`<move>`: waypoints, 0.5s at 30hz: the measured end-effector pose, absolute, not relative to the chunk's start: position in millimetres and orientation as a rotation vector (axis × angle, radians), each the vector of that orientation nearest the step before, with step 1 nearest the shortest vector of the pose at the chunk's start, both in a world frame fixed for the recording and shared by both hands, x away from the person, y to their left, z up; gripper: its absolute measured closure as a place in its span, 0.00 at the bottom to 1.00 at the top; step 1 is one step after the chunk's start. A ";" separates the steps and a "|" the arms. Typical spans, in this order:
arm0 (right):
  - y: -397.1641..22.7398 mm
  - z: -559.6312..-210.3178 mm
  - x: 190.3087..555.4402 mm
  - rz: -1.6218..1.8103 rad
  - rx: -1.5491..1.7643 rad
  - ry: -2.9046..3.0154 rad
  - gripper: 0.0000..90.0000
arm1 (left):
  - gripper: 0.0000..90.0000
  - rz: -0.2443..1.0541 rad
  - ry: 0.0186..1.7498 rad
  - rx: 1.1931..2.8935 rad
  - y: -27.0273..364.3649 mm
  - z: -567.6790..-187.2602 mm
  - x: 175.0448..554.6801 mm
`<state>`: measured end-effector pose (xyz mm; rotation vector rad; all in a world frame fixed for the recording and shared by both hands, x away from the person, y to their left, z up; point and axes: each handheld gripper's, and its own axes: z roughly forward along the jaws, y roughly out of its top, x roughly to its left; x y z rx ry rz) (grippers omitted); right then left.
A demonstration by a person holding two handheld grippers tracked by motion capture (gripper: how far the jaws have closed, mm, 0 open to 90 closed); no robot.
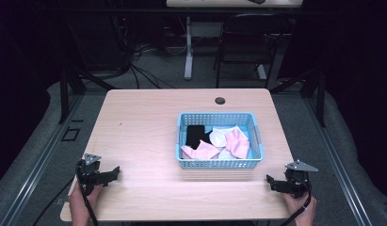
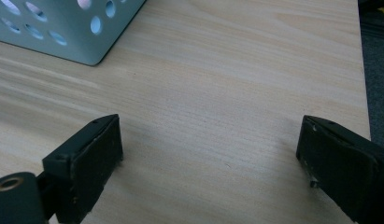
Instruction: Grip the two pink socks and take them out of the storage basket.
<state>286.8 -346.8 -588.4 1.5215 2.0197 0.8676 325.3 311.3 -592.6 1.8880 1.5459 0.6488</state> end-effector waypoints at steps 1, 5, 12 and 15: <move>-346.8 -588.4 286.8 0.868 1.521 2.020 0.07 | 0.04 0.649 1.546 1.888 311.3 -592.6 325.3; -346.9 -588.4 286.9 0.868 1.523 2.020 0.07 | 0.04 0.650 1.543 1.887 311.4 -592.7 325.4; -347.0 -588.3 287.2 0.865 1.526 2.019 0.07 | 0.04 0.650 1.545 1.888 311.4 -592.6 325.4; -346.9 -588.2 287.3 0.860 1.525 2.020 0.05 | 0.04 0.650 1.543 1.889 311.5 -592.5 325.5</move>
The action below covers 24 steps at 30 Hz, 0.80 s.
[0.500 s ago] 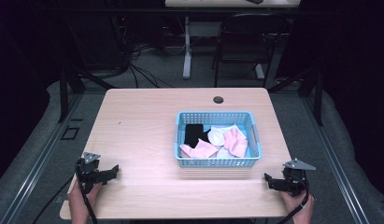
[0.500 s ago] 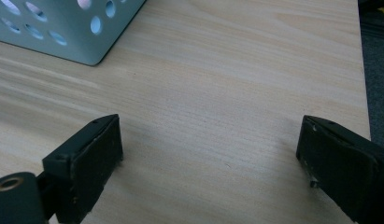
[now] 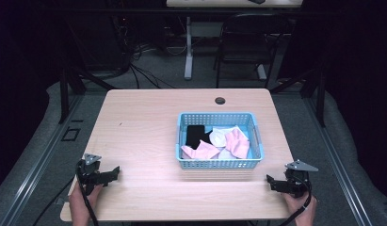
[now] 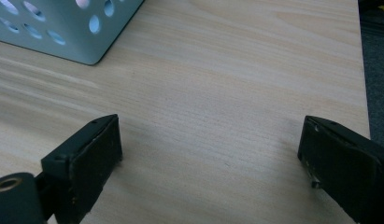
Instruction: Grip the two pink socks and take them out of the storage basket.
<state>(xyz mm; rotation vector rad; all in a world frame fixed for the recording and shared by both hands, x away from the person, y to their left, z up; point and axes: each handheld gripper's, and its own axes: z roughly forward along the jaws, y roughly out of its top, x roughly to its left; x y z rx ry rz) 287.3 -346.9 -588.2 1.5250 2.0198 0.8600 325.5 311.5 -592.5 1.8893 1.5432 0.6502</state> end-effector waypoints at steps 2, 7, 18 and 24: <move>-346.3 -587.7 288.7 0.844 1.534 2.033 0.02 | 0.05 0.650 1.543 1.889 311.5 -592.5 325.5; -345.9 -586.4 290.4 0.817 1.558 2.049 0.00 | 0.04 0.649 1.543 1.888 311.6 -592.6 325.5; -339.8 -574.2 282.9 0.761 1.569 2.142 0.00 | 0.05 0.650 1.544 1.888 311.5 -592.6 325.4; -339.4 -557.9 279.1 0.743 1.579 2.165 0.00 | 0.04 0.650 1.545 1.888 311.5 -592.6 325.4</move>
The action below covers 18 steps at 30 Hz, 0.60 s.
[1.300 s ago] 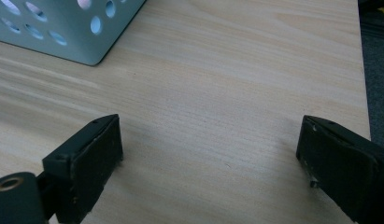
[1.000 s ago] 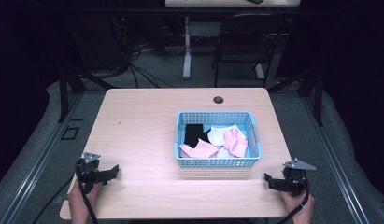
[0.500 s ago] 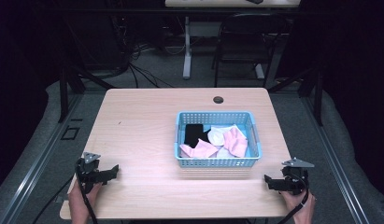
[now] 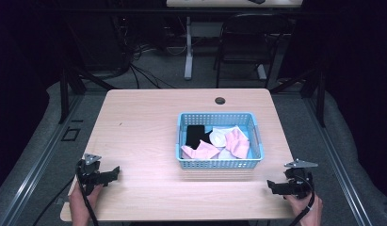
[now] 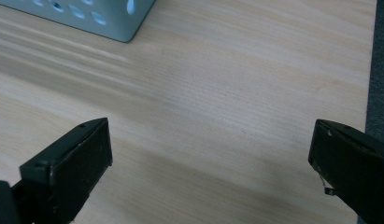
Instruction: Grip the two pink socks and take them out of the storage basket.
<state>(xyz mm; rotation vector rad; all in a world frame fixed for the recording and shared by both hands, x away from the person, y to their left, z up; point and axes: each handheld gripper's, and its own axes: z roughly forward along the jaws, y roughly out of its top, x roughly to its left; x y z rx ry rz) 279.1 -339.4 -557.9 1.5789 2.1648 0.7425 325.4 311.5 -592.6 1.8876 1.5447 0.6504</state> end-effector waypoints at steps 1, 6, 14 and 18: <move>-339.2 -554.7 279.0 0.737 1.579 2.171 0.00 | 0.05 0.650 1.545 1.888 311.4 -592.6 325.4; -336.1 -539.2 279.5 0.709 1.563 2.197 0.00 | 0.05 0.650 1.546 1.887 311.4 -592.6 325.3; -333.1 -520.6 284.1 0.657 1.566 2.261 0.00 | 0.04 0.650 1.546 1.887 311.4 -592.6 325.3; -331.8 -511.2 287.0 0.631 1.551 2.286 0.00 | 0.05 0.651 1.545 1.887 311.4 -592.6 325.4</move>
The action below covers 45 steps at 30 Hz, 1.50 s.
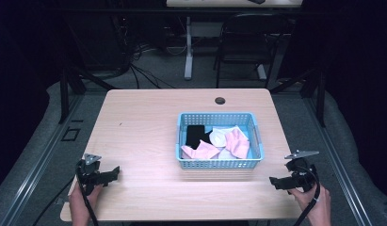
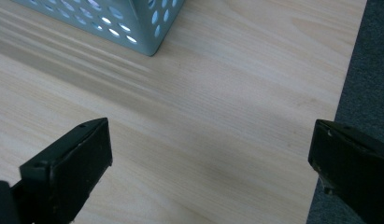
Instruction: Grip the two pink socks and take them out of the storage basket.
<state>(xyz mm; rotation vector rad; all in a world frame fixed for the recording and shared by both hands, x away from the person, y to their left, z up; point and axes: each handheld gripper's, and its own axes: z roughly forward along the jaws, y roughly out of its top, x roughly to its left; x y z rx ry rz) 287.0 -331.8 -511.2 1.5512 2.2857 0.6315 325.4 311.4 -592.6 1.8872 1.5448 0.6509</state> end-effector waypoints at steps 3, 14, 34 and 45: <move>-330.6 -503.4 289.6 0.616 1.548 2.298 0.00 | 0.04 0.650 1.546 1.887 311.4 -592.6 325.3; -321.8 -471.3 304.1 0.564 1.503 2.368 0.00 | 0.04 0.650 1.546 1.887 311.4 -592.6 325.3; -268.3 -420.2 358.8 0.556 1.301 2.487 0.00 | 0.04 0.650 1.546 1.887 311.4 -592.6 325.3; -228.7 -431.3 400.7 0.538 1.235 2.605 0.00 | 0.05 0.650 1.546 1.887 311.5 -592.6 325.3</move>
